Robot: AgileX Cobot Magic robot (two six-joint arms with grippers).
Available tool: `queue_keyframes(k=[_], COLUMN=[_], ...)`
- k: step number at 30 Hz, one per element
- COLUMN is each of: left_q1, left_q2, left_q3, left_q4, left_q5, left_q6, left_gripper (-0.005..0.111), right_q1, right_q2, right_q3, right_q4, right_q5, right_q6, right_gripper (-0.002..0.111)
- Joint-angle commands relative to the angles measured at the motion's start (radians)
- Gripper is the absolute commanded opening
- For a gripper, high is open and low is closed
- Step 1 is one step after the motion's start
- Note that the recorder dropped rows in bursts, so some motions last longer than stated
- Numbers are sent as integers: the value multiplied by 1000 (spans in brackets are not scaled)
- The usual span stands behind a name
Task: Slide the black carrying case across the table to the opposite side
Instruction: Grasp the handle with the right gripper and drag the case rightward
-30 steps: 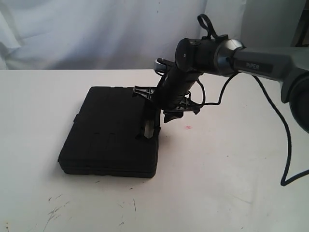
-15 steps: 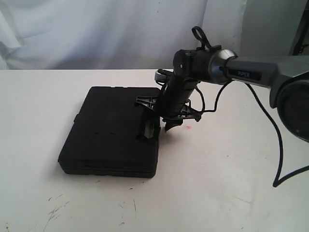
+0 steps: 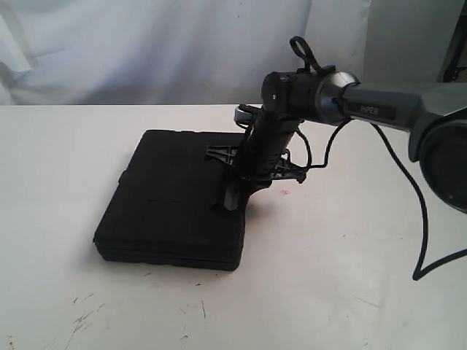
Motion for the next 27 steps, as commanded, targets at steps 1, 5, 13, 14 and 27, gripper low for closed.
queue_keyframes(k=[1,5,13,14,27], left_q1=[3,3,3,3,3], left_q2=[-4,-4,-4,-4,-4], left_q3=[5,5,5,5,5], left_q4=[0,0,0,0,0], left_q5=[-5,-5,-5,-5,-5], left_q6=[0,0,0,0,0], left_gripper=[0,0,0,0,0], right_q1=[-35,-51,-109,-115,-177], right_q2=[-14,-41,-68,-68,-72], right_q3=[-3,-3,-3,-3,-3], right_q4=[-71,-131,-150,-159,-210], right_q5=[96,123,208,216,261], right_q6=[-30,-40,-100,-100,-126], right_gripper=[0,0,0,0,0])
